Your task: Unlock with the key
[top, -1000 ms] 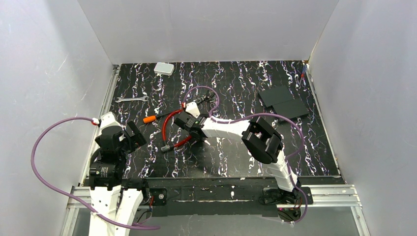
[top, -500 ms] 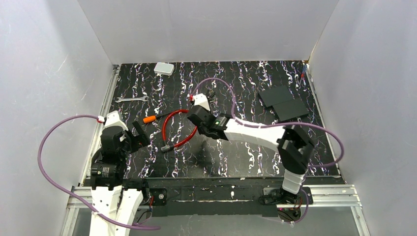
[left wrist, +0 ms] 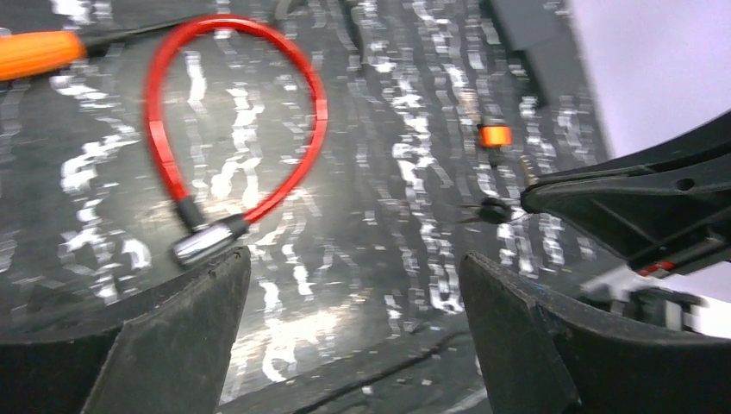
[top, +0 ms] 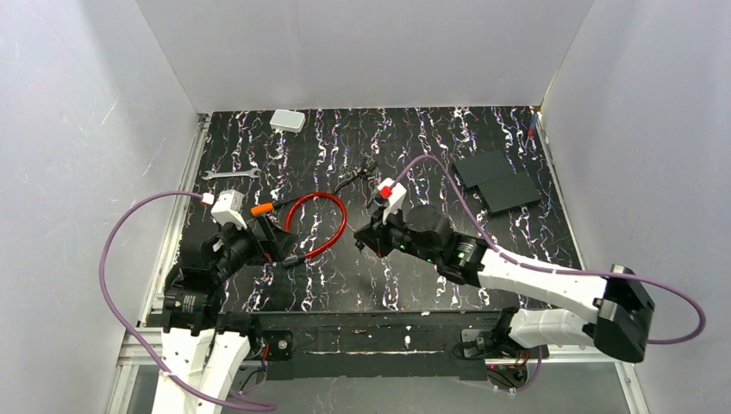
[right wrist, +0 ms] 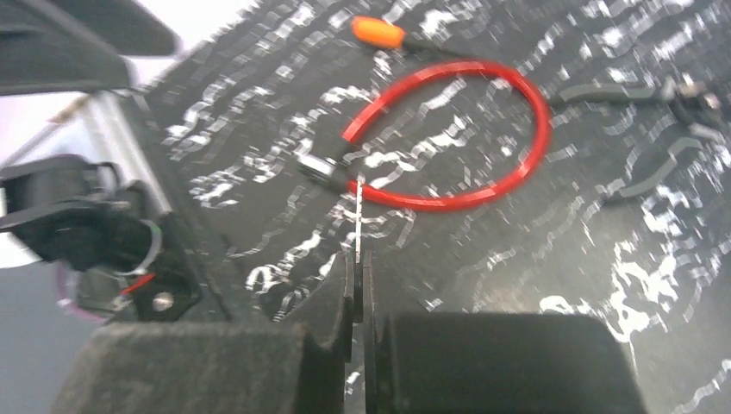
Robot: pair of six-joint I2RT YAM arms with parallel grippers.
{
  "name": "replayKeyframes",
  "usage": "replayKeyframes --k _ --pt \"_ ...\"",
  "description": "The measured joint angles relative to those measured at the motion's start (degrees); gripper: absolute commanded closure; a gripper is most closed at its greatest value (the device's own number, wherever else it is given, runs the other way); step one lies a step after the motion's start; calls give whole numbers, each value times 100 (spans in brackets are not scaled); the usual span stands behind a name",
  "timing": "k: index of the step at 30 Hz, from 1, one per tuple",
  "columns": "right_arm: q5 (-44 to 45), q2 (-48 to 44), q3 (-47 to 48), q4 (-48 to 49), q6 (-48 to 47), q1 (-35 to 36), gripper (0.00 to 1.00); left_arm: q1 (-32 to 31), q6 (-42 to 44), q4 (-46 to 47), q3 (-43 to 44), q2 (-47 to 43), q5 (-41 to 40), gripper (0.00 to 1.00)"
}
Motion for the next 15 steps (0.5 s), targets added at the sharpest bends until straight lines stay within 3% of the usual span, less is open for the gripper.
replayKeyframes --k 3,6,15 --pt "-570 -444 -162 343 -105 -26 99 0 -474 407 -116 -83 748 9" --pt "-1036 -776 -234 584 -136 -33 99 0 -1025 1025 -249 -87 1436 20" --pt "-1941 -1204 -356 1156 334 -33 99 -15 -2780 3233 -785 44 2898 35"
